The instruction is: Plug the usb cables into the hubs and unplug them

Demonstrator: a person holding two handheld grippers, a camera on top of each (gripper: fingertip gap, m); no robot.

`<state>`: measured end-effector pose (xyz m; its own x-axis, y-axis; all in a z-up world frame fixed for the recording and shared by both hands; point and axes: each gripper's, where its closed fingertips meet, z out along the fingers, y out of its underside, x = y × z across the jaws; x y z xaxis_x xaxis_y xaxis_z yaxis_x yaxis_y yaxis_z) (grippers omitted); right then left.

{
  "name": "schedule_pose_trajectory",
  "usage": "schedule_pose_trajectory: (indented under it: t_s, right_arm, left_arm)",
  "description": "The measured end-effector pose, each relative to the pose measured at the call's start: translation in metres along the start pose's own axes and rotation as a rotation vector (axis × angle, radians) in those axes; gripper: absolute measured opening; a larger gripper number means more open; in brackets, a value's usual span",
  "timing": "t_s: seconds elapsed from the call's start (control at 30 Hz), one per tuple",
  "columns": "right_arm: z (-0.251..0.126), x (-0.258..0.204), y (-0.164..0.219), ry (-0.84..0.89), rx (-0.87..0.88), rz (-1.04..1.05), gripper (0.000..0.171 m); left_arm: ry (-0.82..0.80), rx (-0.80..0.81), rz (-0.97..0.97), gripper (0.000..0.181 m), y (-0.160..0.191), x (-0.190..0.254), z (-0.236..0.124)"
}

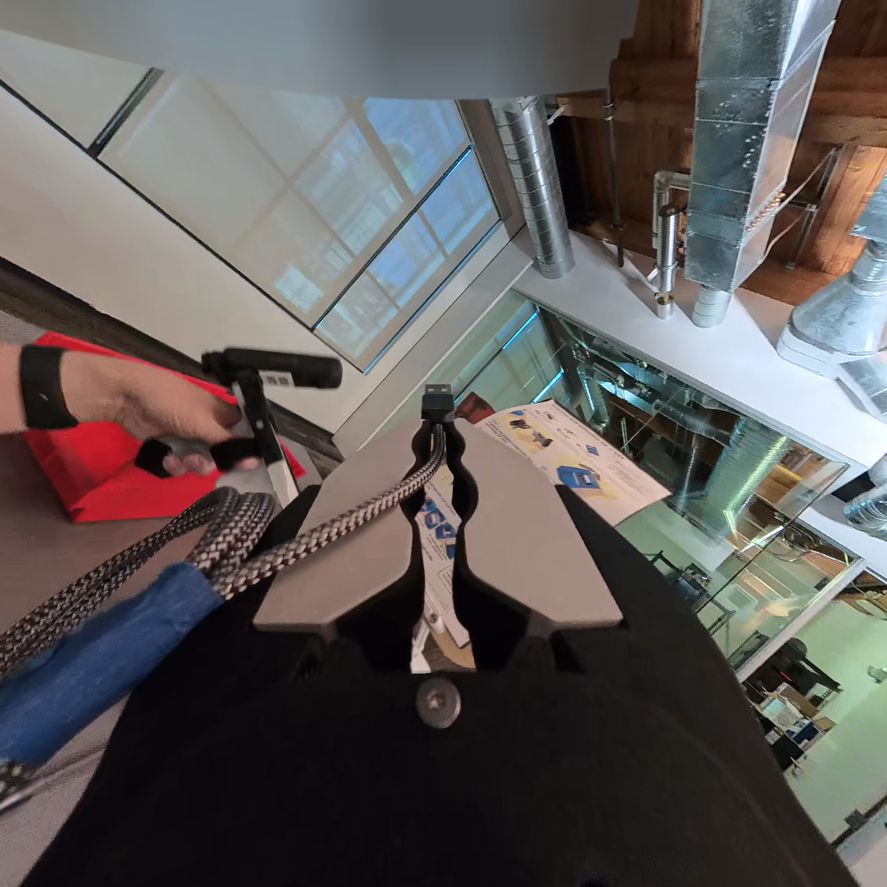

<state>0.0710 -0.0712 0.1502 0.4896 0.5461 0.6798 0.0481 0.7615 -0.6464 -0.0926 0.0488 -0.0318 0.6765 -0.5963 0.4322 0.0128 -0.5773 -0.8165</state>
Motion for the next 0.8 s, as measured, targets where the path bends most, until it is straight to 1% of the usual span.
schedule_pose_trajectory:
  t_s: [0.07, 0.17, 0.2, 0.23, 0.3, 0.33, 0.4, 0.43, 0.53, 0.57, 0.6, 0.63, 0.7, 0.73, 0.8]
  right_arm:
    - [-0.006, 0.008, -0.002, 0.016, 0.007, 0.014, 0.007]
    - [-0.012, 0.016, 0.002, 0.035, -0.005, 0.021, 0.007]
    - [-0.013, 0.018, 0.004, 0.036, -0.008, 0.027, 0.007]
    - [-0.013, 0.019, 0.005, 0.034, -0.008, 0.038, 0.007]
    - [-0.014, 0.02, 0.005, 0.031, -0.005, 0.052, 0.007]
    - [-0.014, 0.02, 0.006, 0.029, -0.005, 0.055, 0.007]
    - [-0.014, 0.019, 0.006, 0.026, -0.007, 0.058, 0.006]
    - [-0.013, 0.019, 0.006, 0.025, -0.007, 0.057, 0.007]
    - [-0.014, 0.018, 0.003, 0.021, -0.002, 0.049, 0.007]
    - [-0.014, 0.019, 0.002, 0.021, 0.003, 0.052, 0.006]
    - [-0.015, 0.019, 0.0, 0.019, 0.01, 0.058, 0.007]
    - [-0.015, 0.019, -0.001, 0.019, 0.016, 0.063, 0.007]
    - [-0.017, 0.02, -0.004, 0.021, 0.023, 0.063, 0.006]
    - [-0.017, 0.02, -0.005, 0.021, 0.027, 0.062, 0.006]
    - [-0.019, 0.02, -0.007, 0.02, 0.031, 0.06, 0.006]
  left_arm:
    - [0.009, -0.08, -0.018, 0.063, 0.002, -0.015, 0.028]
    - [0.041, -0.233, 0.055, 0.067, 0.01, -0.022, 0.069]
    - [0.044, -0.274, 0.067, 0.07, 0.014, -0.024, 0.08]
    - [0.067, -0.31, 0.073, 0.07, 0.018, -0.022, 0.088]
    - [0.116, -0.339, 0.062, 0.062, 0.021, -0.018, 0.098]
    - [0.132, -0.334, 0.055, 0.053, 0.02, -0.017, 0.101]
    - [0.129, -0.345, 0.04, 0.023, 0.021, -0.022, 0.104]
    - [0.136, -0.355, 0.041, 0.015, 0.023, -0.023, 0.104]
    - [0.153, -0.349, 0.035, 0.014, 0.022, -0.024, 0.102]
    - [0.166, -0.341, 0.044, 0.017, 0.02, -0.023, 0.102]
    - [0.188, -0.329, 0.059, 0.025, 0.018, -0.02, 0.102]
    - [0.191, -0.326, 0.069, 0.027, 0.016, -0.02, 0.103]
    - [0.199, -0.345, 0.094, 0.021, 0.018, -0.02, 0.105]
    - [0.185, -0.36, 0.118, 0.011, 0.02, -0.021, 0.106]
    - [0.14, -0.344, 0.153, 0.01, 0.017, -0.024, 0.107]
